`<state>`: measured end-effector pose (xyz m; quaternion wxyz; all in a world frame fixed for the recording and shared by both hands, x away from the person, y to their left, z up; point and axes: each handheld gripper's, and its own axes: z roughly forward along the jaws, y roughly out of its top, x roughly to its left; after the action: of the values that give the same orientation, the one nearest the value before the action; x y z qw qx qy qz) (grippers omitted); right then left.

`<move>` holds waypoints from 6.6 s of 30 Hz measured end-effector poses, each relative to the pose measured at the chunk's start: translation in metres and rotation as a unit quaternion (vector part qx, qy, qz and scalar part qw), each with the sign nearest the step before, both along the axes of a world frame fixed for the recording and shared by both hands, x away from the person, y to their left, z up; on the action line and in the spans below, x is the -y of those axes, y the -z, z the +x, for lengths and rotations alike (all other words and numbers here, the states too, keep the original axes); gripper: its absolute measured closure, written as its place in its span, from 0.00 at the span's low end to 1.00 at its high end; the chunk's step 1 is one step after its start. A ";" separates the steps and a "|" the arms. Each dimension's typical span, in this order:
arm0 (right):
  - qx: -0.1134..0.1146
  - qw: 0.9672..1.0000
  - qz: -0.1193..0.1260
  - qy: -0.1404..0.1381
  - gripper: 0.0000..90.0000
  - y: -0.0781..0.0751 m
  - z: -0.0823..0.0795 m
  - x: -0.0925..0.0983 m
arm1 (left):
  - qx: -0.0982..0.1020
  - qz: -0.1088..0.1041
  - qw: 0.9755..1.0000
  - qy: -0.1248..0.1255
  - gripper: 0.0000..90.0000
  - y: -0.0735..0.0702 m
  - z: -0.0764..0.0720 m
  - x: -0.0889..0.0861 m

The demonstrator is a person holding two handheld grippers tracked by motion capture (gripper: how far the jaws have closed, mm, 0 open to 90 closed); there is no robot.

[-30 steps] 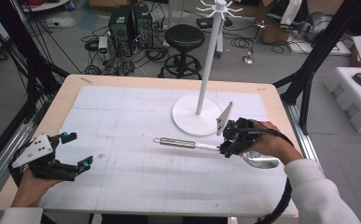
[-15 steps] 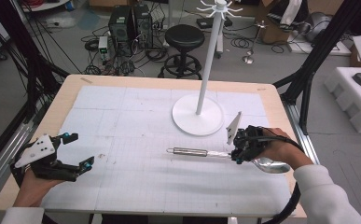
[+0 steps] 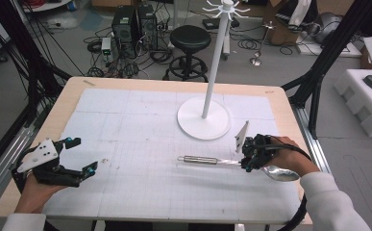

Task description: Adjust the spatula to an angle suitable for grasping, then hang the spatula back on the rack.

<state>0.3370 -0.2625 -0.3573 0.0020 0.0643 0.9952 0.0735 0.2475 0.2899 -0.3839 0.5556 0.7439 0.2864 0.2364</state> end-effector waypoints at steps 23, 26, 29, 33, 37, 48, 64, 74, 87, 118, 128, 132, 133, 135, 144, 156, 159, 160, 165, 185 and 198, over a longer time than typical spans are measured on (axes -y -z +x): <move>-0.010 1.000 -0.021 -0.006 0.82 0.039 0.006 0.001 | 0.004 0.000 1.000 -0.001 0.02 -0.001 0.001 -0.001; -0.011 1.000 -0.025 -0.002 0.81 0.041 0.005 0.000 | 0.004 0.001 1.000 -0.002 0.02 -0.001 0.000 -0.001; -0.011 1.000 -0.024 -0.002 0.76 0.041 0.005 0.000 | 0.004 0.001 1.000 -0.001 0.02 -0.001 0.000 -0.001; 0.007 1.000 0.003 0.020 0.65 0.030 0.005 0.004 | 0.004 0.002 1.000 0.000 0.02 -0.001 0.000 0.000; 0.021 0.999 0.014 0.032 0.54 0.019 0.003 0.005 | 0.006 0.001 1.000 0.001 0.02 -0.002 0.000 0.001; 0.057 0.996 0.050 0.047 0.16 -0.011 -0.007 -0.003 | 0.008 -0.001 1.000 0.005 0.02 -0.003 0.001 0.003; 0.095 0.988 0.107 0.065 0.00 -0.050 -0.015 -0.021 | 0.007 -0.006 1.000 0.006 0.02 -0.003 0.003 0.002; 0.112 0.987 0.104 0.057 0.00 -0.065 -0.016 -0.035 | 0.006 -0.008 1.000 0.003 0.02 -0.003 0.003 -0.001; 0.111 0.988 0.100 0.050 0.00 -0.064 -0.013 -0.047 | 0.008 -0.010 1.000 0.004 0.02 -0.003 0.003 -0.001; 0.080 0.994 0.066 0.019 0.00 -0.012 0.001 -0.111 | 0.014 -0.015 1.000 0.003 0.02 -0.006 0.003 -0.003; 0.063 0.997 0.045 0.016 0.00 0.011 0.003 -0.120 | 0.013 -0.015 1.000 0.003 0.02 -0.006 0.003 -0.003; 0.052 0.998 0.037 0.015 0.01 0.023 0.004 -0.122 | 0.013 -0.014 1.000 0.005 0.02 -0.006 0.003 -0.003; 0.054 0.998 0.034 0.014 0.03 0.025 0.004 -0.123 | 0.012 -0.015 1.000 0.005 0.02 -0.006 0.003 -0.003; 0.050 0.998 0.029 0.011 0.05 0.028 0.005 -0.124 | 0.012 -0.015 1.000 0.004 0.02 -0.006 0.003 -0.004; 0.047 0.999 0.016 0.017 0.19 0.034 0.006 -0.127 | 0.012 -0.017 1.000 0.004 0.02 -0.005 0.004 -0.004; 0.020 1.000 -0.010 0.020 0.49 0.041 0.008 -0.134 | 0.013 -0.016 1.000 0.004 0.02 -0.006 0.003 -0.004; 0.019 1.000 -0.010 0.019 0.54 0.042 0.009 -0.134 | 0.013 -0.017 1.000 0.004 0.02 -0.005 0.004 -0.004; 0.018 1.000 -0.006 0.015 0.56 0.043 0.010 -0.134 | 0.012 -0.017 1.000 0.004 0.02 -0.006 0.004 -0.004; 0.021 1.000 -0.013 0.005 0.61 0.043 0.011 -0.134 | 0.013 -0.017 1.000 0.004 0.02 -0.006 0.004 -0.004; 0.021 0.999 -0.040 0.003 0.76 0.047 0.009 -0.138 | 0.014 -0.018 1.000 0.004 0.02 -0.006 0.003 -0.005; 0.032 0.999 0.017 0.020 0.76 0.023 0.012 -0.120 | 0.013 -0.015 1.000 0.001 0.02 -0.006 0.003 -0.005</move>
<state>0.3492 -0.1422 -0.3806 0.0338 0.0819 0.9917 0.0928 0.2504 0.2947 -0.3780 0.5707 0.7326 0.2817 0.2412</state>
